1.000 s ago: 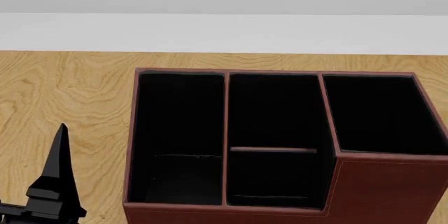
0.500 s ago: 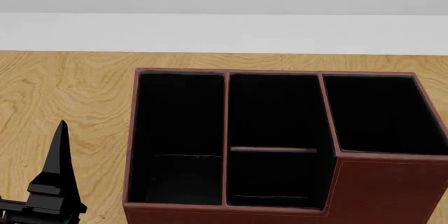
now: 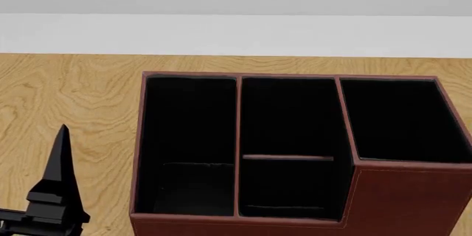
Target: Pick up the white mug and place it to the right of the caddy.
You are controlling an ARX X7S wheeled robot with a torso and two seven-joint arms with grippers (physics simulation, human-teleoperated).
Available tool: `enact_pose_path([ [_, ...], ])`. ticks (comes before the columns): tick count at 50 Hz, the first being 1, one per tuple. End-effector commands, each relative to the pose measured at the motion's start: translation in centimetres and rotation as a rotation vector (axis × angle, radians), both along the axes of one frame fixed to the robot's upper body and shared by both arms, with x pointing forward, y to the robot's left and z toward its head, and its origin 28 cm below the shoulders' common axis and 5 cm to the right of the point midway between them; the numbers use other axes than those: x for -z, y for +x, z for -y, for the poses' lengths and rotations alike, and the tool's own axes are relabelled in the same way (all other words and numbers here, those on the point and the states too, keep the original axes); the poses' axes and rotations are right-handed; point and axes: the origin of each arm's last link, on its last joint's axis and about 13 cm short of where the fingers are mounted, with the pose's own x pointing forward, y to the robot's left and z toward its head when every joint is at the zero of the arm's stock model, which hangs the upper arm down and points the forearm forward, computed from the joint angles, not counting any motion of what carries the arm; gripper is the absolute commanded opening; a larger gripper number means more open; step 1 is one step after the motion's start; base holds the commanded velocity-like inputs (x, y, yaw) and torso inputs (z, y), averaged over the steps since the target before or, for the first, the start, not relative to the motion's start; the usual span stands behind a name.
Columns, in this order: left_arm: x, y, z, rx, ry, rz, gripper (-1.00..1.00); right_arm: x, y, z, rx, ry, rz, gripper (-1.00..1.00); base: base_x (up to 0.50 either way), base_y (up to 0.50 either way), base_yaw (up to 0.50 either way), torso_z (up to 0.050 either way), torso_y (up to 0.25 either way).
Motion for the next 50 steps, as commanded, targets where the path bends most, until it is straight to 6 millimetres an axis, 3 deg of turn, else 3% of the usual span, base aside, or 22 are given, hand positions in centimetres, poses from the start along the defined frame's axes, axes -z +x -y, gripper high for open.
enact_pose_path([
  [1, -0.3, -0.1, -0.1, -0.007, 0.0, 0.011, 1.0, 0.6, 1.5, -0.6, -0.036, -0.063, 0.009, -1.0, 0.0, 0.0, 0.0, 0.0, 0.0],
  [50, -0.1, -0.3, -0.5, -0.023, -0.011, 0.018, 1.0, 6.1, 3.2, -2.6, -0.071, -0.041, -0.076, -1.0, 0.0, 0.0, 0.0, 0.0, 0.0],
])
